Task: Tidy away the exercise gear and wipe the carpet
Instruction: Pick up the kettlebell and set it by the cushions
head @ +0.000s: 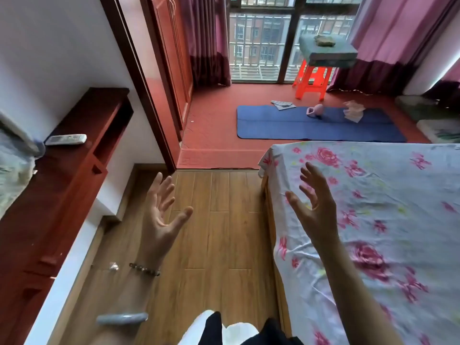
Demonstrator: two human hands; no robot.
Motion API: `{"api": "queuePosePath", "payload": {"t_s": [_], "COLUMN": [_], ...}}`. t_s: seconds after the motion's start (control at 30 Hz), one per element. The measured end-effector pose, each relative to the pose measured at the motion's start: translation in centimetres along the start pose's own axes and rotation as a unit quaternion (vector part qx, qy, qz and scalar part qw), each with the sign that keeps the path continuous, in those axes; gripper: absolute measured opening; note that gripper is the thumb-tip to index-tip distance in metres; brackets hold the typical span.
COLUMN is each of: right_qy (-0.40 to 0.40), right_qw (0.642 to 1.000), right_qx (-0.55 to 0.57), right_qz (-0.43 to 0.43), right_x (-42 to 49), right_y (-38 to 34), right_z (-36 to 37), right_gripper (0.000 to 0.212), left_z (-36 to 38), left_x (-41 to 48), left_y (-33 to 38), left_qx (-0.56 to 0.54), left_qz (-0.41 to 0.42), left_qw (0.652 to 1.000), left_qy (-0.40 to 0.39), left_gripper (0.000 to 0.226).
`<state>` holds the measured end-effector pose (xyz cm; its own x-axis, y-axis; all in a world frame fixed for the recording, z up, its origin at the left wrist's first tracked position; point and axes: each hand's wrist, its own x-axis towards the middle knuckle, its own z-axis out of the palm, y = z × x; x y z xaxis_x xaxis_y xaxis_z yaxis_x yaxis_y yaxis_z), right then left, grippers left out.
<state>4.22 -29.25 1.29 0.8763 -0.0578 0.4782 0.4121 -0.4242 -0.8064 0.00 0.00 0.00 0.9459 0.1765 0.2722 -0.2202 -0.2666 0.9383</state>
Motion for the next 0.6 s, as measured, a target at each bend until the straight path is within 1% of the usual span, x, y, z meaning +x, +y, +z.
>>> {"api": "queuePosePath", "payload": {"t_s": [0.13,0.3,0.5,0.6], "right_qy": [0.000,-0.005,0.006,0.015], "right_qw": [0.999,0.999,0.998,0.997], "right_qx": [-0.016,-0.020,-0.022,-0.028], "right_qz": [0.030,0.034,0.059,0.072], "right_x": [1.4,5.2,12.3,16.4], "right_y": [1.7,3.9,7.2,8.7], "right_z": [0.6,2.3,5.8,8.0], "right_gripper": [0.069,0.068,0.067,0.066], "left_z": [0.4,0.8,1.5,1.7], "left_x": [1.3,5.8,15.0,20.9], "left_y": [-1.0,-2.7,-5.8,-7.3], "left_qx": [0.003,-0.003,-0.010,-0.008], "left_qz": [-0.021,-0.021,-0.019,-0.024], "left_qw": [1.000,1.000,1.000,0.999], "left_qy": [0.004,0.002,-0.014,-0.037], "left_gripper": [0.099,0.096,0.092,0.099]}}
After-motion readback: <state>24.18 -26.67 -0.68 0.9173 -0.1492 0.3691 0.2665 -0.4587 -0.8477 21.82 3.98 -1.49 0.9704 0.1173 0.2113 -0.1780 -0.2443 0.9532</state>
